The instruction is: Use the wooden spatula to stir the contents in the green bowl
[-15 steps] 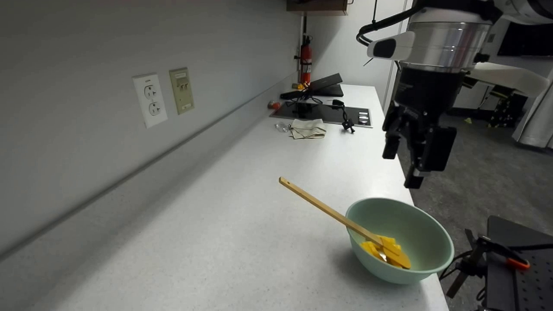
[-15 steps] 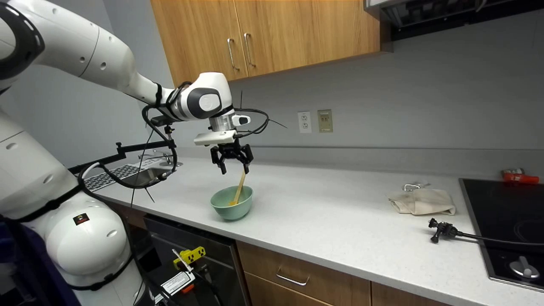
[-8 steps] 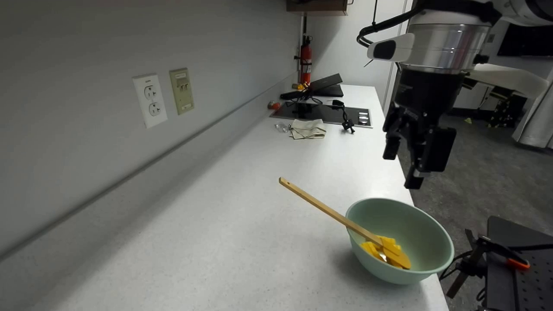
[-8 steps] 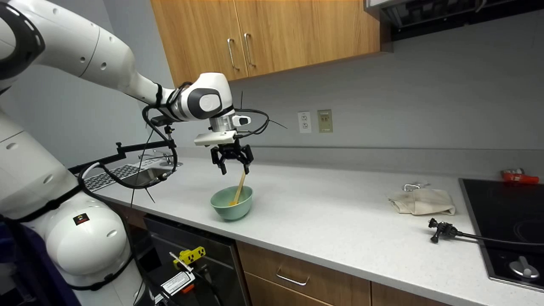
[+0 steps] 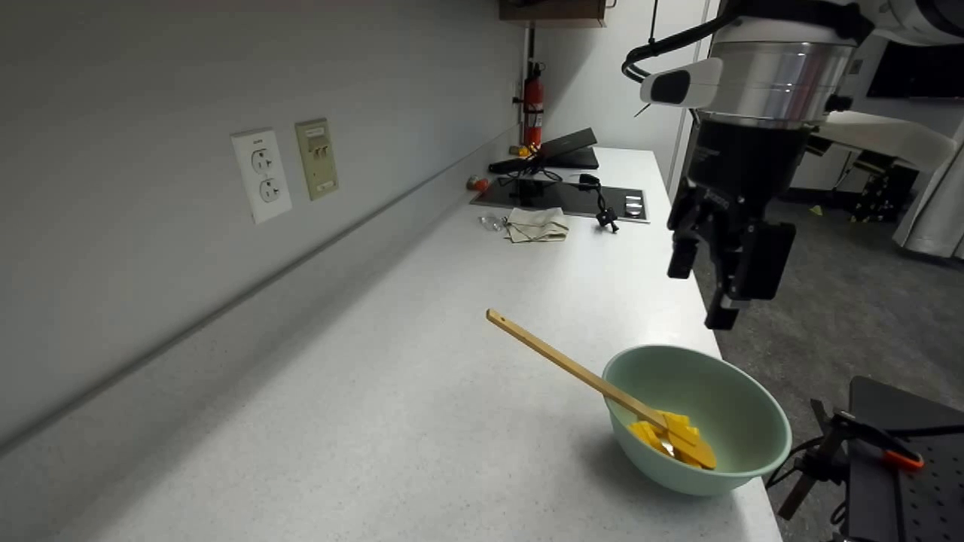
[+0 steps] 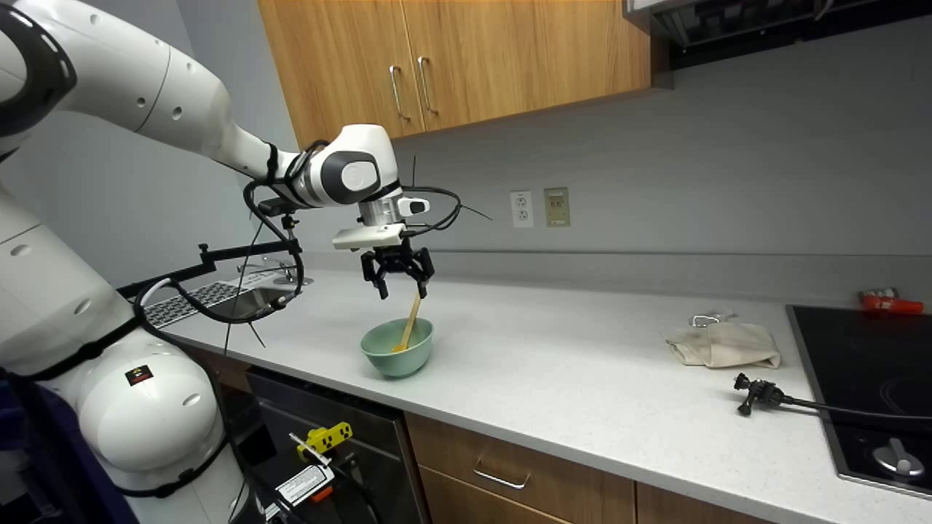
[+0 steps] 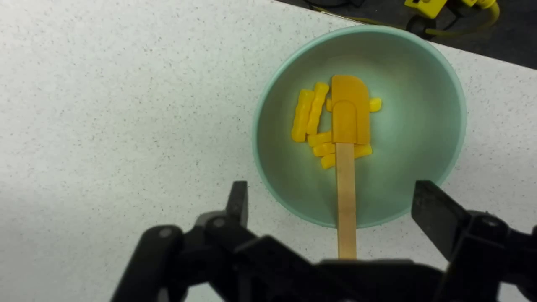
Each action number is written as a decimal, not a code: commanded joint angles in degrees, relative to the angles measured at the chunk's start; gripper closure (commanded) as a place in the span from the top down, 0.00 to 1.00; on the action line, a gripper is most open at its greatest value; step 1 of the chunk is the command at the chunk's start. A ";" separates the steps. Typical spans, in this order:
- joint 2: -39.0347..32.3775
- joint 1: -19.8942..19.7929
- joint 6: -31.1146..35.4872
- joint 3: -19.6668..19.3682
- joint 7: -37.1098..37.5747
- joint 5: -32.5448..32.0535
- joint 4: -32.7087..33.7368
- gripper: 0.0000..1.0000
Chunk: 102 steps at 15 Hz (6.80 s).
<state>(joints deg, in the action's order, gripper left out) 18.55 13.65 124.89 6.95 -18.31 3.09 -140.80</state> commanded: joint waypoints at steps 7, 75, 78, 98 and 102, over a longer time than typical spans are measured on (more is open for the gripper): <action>-1.49 0.29 5.03 0.57 0.17 0.21 3.30 1.00; -14.92 0.29 37.24 6.89 15.80 -5.37 5.48 0.04; -12.38 0.63 44.74 7.13 15.81 -4.04 2.30 0.04; 5.72 -10.69 63.39 16.36 17.84 5.60 -17.91 0.04; 5.00 -11.52 64.43 18.39 18.15 6.37 -16.39 0.04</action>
<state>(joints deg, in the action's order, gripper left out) 22.51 3.12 187.41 23.33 -1.18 8.45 -157.18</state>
